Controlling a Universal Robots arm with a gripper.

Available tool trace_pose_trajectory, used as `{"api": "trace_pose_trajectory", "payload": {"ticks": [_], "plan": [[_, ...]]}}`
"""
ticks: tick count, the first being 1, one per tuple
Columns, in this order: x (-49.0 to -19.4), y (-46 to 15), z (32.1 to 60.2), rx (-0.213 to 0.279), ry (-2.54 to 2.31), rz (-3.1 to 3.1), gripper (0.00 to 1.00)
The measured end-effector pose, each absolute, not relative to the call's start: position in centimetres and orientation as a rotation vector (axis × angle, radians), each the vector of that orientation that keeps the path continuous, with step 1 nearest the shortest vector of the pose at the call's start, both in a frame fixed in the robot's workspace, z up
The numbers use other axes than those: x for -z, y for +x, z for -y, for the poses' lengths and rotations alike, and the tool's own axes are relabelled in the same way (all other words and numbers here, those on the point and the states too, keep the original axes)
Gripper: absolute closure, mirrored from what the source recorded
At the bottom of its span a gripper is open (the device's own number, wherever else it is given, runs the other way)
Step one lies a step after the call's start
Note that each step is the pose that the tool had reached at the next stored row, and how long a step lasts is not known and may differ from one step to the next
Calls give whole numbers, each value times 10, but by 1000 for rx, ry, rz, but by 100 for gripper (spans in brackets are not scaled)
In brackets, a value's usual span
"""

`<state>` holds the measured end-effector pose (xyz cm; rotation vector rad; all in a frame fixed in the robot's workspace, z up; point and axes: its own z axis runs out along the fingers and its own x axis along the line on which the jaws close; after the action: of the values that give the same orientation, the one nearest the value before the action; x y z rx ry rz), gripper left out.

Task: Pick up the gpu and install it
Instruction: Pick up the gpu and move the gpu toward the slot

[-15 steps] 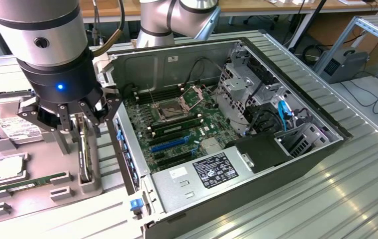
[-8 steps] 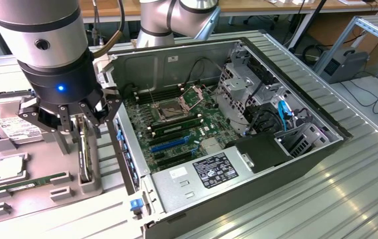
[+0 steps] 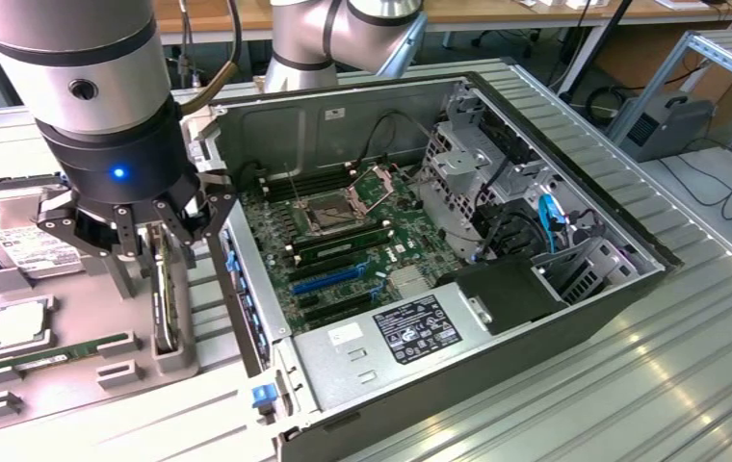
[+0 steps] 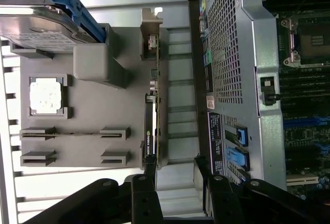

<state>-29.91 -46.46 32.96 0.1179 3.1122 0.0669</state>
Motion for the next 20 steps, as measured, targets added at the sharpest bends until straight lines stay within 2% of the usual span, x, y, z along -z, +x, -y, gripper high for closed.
{"api": "trace_pose_trajectory", "payload": {"ticks": [20], "plan": [[-324, -299, 465, -67, 118, -3112, 58]]}}
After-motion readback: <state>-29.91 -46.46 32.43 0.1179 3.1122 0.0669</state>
